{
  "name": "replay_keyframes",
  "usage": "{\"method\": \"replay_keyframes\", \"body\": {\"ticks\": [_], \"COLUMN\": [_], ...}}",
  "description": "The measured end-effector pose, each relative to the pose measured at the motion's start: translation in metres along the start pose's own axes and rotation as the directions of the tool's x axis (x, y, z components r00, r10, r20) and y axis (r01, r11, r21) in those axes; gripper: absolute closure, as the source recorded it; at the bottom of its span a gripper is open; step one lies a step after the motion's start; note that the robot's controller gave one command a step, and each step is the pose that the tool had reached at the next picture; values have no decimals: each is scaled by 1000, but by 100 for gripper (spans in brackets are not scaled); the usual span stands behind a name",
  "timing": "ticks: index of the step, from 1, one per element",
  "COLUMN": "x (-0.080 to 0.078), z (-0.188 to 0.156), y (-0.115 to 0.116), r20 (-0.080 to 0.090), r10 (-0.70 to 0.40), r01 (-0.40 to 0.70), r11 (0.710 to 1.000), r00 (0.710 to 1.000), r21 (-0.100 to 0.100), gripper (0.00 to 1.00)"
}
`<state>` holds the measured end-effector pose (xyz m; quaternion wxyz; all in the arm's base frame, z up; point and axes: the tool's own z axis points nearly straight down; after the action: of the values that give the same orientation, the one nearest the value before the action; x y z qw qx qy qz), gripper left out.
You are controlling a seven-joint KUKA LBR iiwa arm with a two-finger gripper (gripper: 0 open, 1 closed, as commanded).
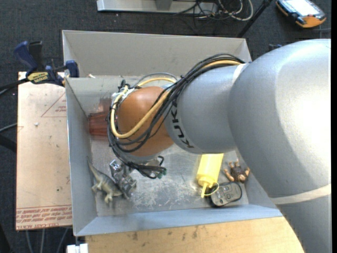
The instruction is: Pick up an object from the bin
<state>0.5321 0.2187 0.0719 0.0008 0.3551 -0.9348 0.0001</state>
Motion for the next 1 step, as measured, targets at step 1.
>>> {"method": "replay_keyframes", "body": {"ticks": [1], "x": [0], "z": [0], "y": [0], "r20": [0], "r10": [0], "r01": [0], "r11": [1000], "r00": [1000], "r21": [0], "gripper": [100]}}
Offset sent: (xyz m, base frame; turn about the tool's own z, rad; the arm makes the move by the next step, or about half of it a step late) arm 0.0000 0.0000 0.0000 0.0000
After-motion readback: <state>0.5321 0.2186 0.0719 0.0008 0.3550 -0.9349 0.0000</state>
